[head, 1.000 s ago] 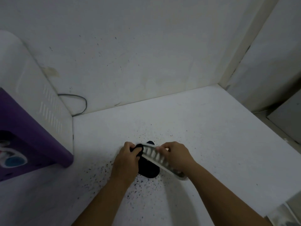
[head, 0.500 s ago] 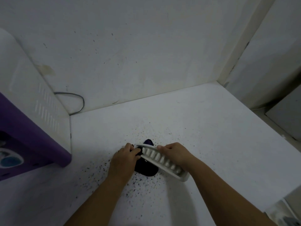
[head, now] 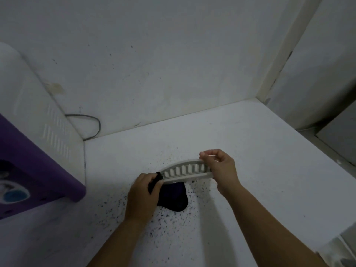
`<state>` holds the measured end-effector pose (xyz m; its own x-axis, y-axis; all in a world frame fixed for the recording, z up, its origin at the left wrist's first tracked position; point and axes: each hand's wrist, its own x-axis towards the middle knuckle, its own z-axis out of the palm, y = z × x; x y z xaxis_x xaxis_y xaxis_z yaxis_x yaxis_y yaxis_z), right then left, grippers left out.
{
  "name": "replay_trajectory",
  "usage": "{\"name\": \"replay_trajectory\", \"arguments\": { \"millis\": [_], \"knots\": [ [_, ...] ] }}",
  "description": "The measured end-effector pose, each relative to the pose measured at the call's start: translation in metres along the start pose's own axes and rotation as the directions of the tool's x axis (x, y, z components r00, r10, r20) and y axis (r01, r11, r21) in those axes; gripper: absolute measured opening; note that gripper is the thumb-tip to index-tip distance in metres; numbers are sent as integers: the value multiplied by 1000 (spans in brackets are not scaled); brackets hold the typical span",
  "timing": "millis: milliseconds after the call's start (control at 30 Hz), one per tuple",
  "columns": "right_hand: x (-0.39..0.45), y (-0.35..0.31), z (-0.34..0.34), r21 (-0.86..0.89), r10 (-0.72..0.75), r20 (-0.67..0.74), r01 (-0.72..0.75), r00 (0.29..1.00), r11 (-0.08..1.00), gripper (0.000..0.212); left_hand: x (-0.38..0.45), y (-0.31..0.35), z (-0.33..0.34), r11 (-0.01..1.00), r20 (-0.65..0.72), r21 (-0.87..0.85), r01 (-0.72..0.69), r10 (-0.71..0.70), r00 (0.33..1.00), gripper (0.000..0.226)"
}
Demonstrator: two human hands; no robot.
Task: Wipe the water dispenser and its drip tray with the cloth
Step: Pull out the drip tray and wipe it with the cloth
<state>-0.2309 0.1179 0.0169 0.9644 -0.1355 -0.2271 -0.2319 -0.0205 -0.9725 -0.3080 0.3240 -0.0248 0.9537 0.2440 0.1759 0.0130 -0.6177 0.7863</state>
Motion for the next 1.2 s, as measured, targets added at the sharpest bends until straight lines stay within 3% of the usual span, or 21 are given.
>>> {"name": "replay_trajectory", "arguments": {
  "millis": [200, 333, 633, 700, 833, 967, 1200],
  "knots": [
    [5, -23, 12, -284, -57, 91, 81, 994, 955, 46, -3, 16, 6, 953, 133, 78, -294, 282, 950, 34],
    [2, -20, 16, -326, -58, -22, 48, 998, 944, 48, -5, 3, 4, 933, 179, 167, -318, 288, 941, 31],
    [-3, -15, 21, -378, -114, -76, 78, 991, 922, 46, -8, 9, -2, 867, 253, 258, -426, 365, 896, 28],
    [-4, -15, 20, -386, -123, -64, 89, 990, 918, 45, -7, 12, -2, 915, 220, 189, -356, 314, 924, 22],
    [-4, -15, 20, -414, -150, -44, 118, 988, 902, 44, 4, 21, -1, 990, 5, -38, -138, 138, 990, 18],
    [-4, -18, 24, -445, -168, 4, 152, 986, 883, 43, 1, 24, 1, 968, 111, 67, -240, 232, 966, 32],
    [-4, -4, 14, -411, -81, -84, 39, 993, 911, 45, 10, 23, -3, 861, 283, 188, -472, 413, 866, 20]
  ]
}}
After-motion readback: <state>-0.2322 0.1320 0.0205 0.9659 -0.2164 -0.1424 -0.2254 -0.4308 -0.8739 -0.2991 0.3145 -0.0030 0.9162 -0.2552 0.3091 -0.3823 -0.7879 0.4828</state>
